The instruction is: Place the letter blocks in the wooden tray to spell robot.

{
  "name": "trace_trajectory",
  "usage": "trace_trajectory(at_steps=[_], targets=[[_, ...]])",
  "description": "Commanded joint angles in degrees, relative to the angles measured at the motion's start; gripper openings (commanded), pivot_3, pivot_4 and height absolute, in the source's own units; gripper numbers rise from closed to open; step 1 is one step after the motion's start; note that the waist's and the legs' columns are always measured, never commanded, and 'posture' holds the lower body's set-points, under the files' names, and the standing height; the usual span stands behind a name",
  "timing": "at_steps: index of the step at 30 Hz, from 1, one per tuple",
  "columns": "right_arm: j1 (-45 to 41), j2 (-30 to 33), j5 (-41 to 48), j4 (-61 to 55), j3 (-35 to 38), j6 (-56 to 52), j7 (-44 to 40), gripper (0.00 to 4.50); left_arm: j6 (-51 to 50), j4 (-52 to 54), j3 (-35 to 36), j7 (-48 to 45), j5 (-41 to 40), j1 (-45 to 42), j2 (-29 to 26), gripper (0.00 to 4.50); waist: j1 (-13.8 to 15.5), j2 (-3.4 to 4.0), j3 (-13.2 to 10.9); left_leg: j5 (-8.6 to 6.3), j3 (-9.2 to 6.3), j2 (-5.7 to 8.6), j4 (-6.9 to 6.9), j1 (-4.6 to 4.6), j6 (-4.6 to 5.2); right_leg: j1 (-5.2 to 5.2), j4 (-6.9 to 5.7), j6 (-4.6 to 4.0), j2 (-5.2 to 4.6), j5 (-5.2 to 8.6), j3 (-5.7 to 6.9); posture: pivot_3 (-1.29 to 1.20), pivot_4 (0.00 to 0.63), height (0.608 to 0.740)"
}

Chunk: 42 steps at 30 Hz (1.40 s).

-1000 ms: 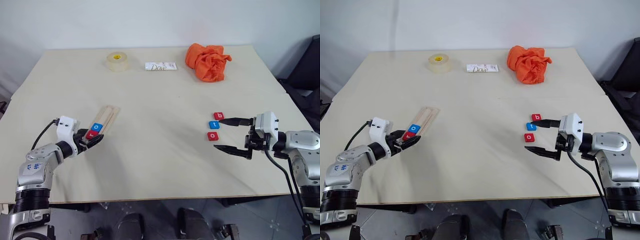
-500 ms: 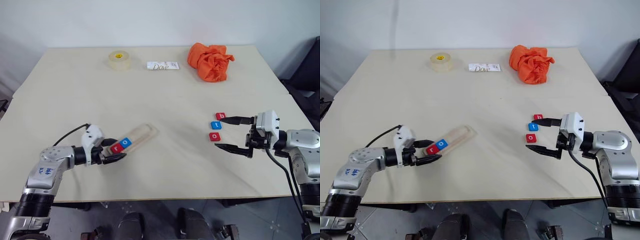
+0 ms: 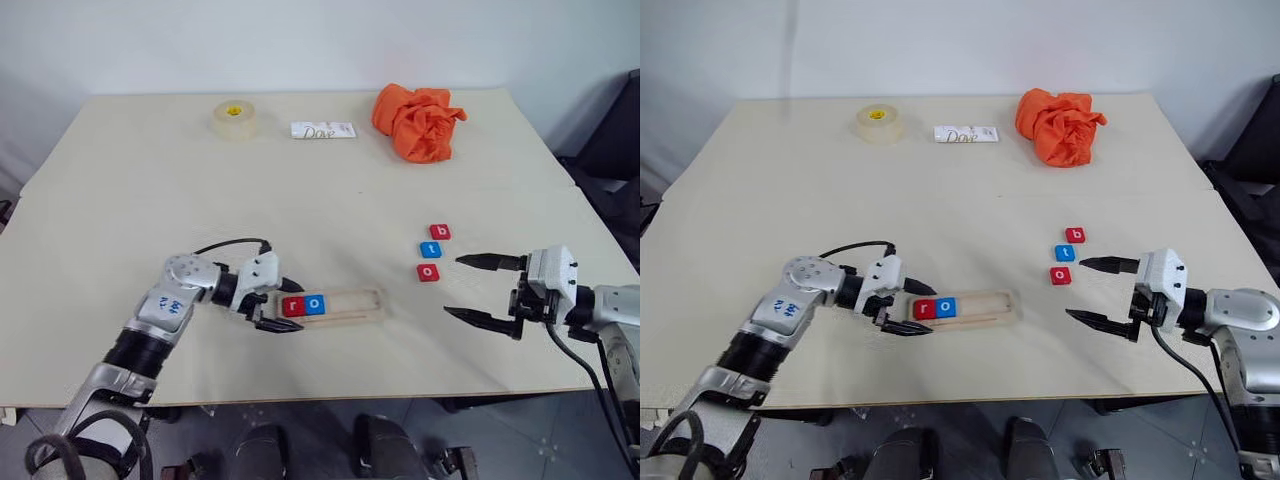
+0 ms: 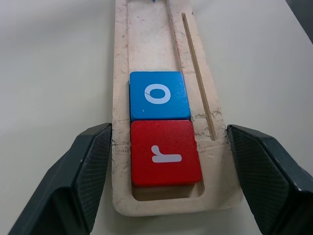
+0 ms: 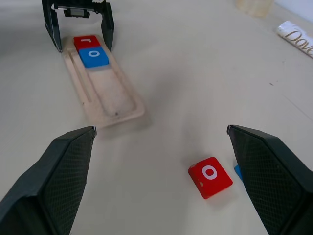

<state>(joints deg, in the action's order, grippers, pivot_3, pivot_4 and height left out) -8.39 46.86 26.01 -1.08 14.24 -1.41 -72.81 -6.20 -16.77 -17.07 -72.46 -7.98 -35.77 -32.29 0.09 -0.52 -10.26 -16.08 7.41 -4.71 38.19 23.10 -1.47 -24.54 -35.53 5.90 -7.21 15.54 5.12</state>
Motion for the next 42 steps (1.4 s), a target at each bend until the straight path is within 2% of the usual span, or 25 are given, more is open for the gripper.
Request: trace_trajectory(at_steps=[1,10,20,23,27,31,35,39,42], targets=[[1.9,1.1,1.4,-3.8,3.1,-0.3,1.5,4.50,3.0,-1.3,-0.6,-1.2,1.0,-1.9,1.1,3.43,0.0,-0.02,0.0,0.00,0.00,0.00,0.01,0.00,0.00,0.00,0.00,0.00,0.00,0.00,0.00,0.00,0.150,0.740],[4.7,0.9,1.5,-6.8,4.5,-1.4,4.2,4.50,5.1,-5.6,-1.5,-0.8,2.8,-5.0,5.9,3.43,0.1,-0.06,0.0,-0.07,-0.04,0.00,0.05,0.01,0.15,0.01,-0.01,0.02,0.00,-0.01,-0.01,0.00,0.150,0.740],[5.6,1.1,1.8,-7.8,4.8,-1.7,5.3,4.50,5.3,-6.7,-2.2,-0.7,4.5,-5.8,7.9,3.43,0.1,-0.06,0.0,-0.09,-0.06,0.02,0.08,0.02,0.18,0.04,-0.01,0.03,0.00,-0.01,-0.01,0.00,0.150,0.740],[5.4,1.1,1.7,-7.9,4.6,-1.8,5.6,4.50,4.1,-5.7,-2.4,0.2,5.3,-5.5,7.7,4.41,0.1,-0.06,0.0,-0.09,-0.07,0.02,0.08,0.02,0.18,0.04,-0.01,0.03,0.00,-0.01,-0.01,0.00,0.150,0.740],[5.0,1.2,1.7,-7.6,4.7,-2.0,5.7,4.50,1.8,-2.9,-1.1,0.1,4.4,-4.5,6.4,4.46,0.1,-0.06,0.0,-0.09,-0.08,0.02,0.08,0.03,0.18,0.04,-0.01,0.03,0.00,-0.01,0.00,0.00,0.150,0.740],[5.2,1.0,1.9,-7.7,5.3,-2.6,6.8,4.50,0.1,2.0,2.7,0.7,1.7,-1.8,3.6,4.46,-0.2,-0.06,0.0,-0.09,-0.08,0.01,0.07,0.02,0.18,0.02,-0.03,0.03,0.01,-0.01,0.00,0.00,0.150,0.740],[6.3,0.0,2.9,-8.9,6.8,-5.7,10.3,4.50,0.7,7.1,9.4,1.4,-4.0,2.4,1.6,4.46,-0.1,-0.06,0.0,-0.08,-0.09,0.00,0.08,0.02,0.18,0.03,-0.05,0.02,0.01,-0.01,-0.01,0.00,0.150,0.740],[8.0,-2.2,4.9,-12.6,7.8,-17.5,21.1,4.50,1.7,10.3,17.6,-3.1,-13.8,9.3,-0.6,4.46,-0.1,-0.05,0.0,-0.08,-0.14,-0.01,0.06,0.03,0.19,0.04,-0.04,0.02,0.01,-0.01,0.00,0.00,0.150,0.740],[9.6,-4.0,5.5,-16.1,7.9,-22.2,26.2,4.50,3.5,10.5,20.9,-6.0,-17.6,13.5,-1.7,4.46,-0.2,-0.04,0.0,-0.08,-0.12,-0.02,0.07,0.02,0.19,0.03,-0.07,0.01,0.01,-0.01,-0.01,0.00,0.150,0.740]])
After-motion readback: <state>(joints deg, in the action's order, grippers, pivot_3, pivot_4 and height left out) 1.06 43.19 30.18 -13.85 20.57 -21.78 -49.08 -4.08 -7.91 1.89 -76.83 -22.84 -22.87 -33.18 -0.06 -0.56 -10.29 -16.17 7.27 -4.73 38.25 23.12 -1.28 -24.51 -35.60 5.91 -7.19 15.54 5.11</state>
